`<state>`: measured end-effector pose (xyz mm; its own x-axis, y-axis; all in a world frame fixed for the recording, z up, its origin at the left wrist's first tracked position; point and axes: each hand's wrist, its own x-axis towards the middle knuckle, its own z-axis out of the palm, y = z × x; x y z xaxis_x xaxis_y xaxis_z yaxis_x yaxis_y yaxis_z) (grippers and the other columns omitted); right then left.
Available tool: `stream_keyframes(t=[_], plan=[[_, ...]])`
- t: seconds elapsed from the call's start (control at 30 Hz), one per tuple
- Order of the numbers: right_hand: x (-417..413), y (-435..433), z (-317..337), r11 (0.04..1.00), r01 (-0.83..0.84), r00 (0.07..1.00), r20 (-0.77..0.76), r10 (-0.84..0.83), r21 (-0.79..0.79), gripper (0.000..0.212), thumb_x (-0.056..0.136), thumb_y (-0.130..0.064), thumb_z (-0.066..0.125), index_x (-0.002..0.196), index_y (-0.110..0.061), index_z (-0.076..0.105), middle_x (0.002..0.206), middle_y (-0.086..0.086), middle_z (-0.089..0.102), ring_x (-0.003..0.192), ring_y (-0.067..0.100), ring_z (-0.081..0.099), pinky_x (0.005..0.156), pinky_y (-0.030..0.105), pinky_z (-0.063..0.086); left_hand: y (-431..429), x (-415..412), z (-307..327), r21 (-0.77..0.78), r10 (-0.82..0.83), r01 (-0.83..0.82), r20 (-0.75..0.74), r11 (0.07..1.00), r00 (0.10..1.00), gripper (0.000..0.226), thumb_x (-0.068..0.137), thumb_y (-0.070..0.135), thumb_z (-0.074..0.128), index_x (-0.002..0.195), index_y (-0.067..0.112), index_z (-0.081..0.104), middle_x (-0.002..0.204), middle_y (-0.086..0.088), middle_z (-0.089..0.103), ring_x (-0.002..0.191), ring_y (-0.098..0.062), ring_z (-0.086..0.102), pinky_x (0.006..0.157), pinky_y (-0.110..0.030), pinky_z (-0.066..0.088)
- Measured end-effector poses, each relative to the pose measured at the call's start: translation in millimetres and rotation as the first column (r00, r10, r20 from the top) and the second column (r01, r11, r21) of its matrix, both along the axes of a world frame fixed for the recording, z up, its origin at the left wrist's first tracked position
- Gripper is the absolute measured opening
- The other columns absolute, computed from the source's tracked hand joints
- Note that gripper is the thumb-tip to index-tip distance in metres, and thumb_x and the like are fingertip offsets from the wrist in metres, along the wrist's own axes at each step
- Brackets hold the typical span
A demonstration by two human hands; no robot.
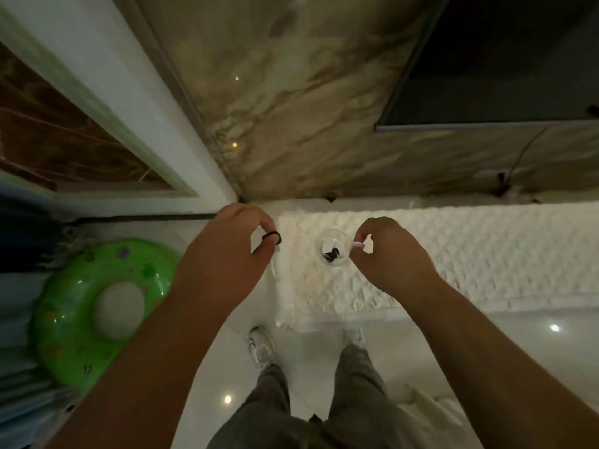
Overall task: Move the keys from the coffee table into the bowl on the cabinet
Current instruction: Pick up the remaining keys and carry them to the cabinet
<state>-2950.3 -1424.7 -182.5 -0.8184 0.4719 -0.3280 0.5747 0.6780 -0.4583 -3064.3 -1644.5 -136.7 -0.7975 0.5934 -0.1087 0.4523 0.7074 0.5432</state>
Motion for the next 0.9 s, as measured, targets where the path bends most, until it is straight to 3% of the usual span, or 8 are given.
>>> stream_keyframes(t=[0.17, 0.37, 0.6, 0.9], plan=[[19, -1, -55, 0.992, 0.118, 0.993, 0.011, -0.117, -0.045, 0.007, 0.087, -0.034, 0.061, 0.083, -0.029, 0.058, 0.1, -0.007, 0.058, 0.086, 0.014, 0.058, 0.072, 0.033, 0.048, 21, 11, -51, 0.016, -0.058, 0.057, 0.078, 0.998, 0.995, 0.008, 0.086, 0.03, 0.066, 0.089, 0.034, 0.06, 0.101, 0.013, 0.058, 0.09, -0.006, 0.055, 0.079, -0.034, 0.049], [23, 20, -135, 0.977, 0.173, 0.984, 0.055, -0.168, -0.124, 0.008, 0.086, -0.034, 0.062, 0.082, -0.032, 0.056, 0.1, -0.011, 0.055, 0.086, 0.012, 0.059, 0.069, 0.031, 0.047, 46, 19, -119, -0.021, -0.008, 0.011, 0.127, 1.0, 0.992, 0.006, 0.087, 0.032, 0.065, 0.09, 0.035, 0.061, 0.102, 0.015, 0.055, 0.09, -0.005, 0.056, 0.076, -0.033, 0.051], [3, 46, -240, 0.965, 0.197, 0.979, 0.078, -0.186, -0.173, 0.007, 0.085, -0.036, 0.064, 0.086, -0.031, 0.059, 0.102, -0.009, 0.055, 0.089, 0.01, 0.056, 0.066, 0.03, 0.042, 86, 15, -207, -0.048, 0.119, -0.113, 0.136, 0.992, 0.984, 0.007, 0.087, 0.033, 0.067, 0.09, 0.036, 0.06, 0.104, 0.013, 0.055, 0.089, -0.005, 0.056, 0.071, -0.011, 0.037], [-13, 64, -343, 0.952, 0.255, 0.967, 0.035, -0.253, -0.17, 0.004, 0.084, -0.027, 0.065, 0.087, -0.028, 0.062, 0.106, -0.008, 0.055, 0.105, 0.019, 0.054, 0.082, 0.04, 0.05, 121, 19, -301, -0.072, 0.194, -0.184, 0.183, 0.98, 0.964, 0.007, 0.087, 0.035, 0.068, 0.092, 0.034, 0.062, 0.103, 0.014, 0.054, 0.088, 0.0, 0.055, 0.066, -0.005, 0.035]])
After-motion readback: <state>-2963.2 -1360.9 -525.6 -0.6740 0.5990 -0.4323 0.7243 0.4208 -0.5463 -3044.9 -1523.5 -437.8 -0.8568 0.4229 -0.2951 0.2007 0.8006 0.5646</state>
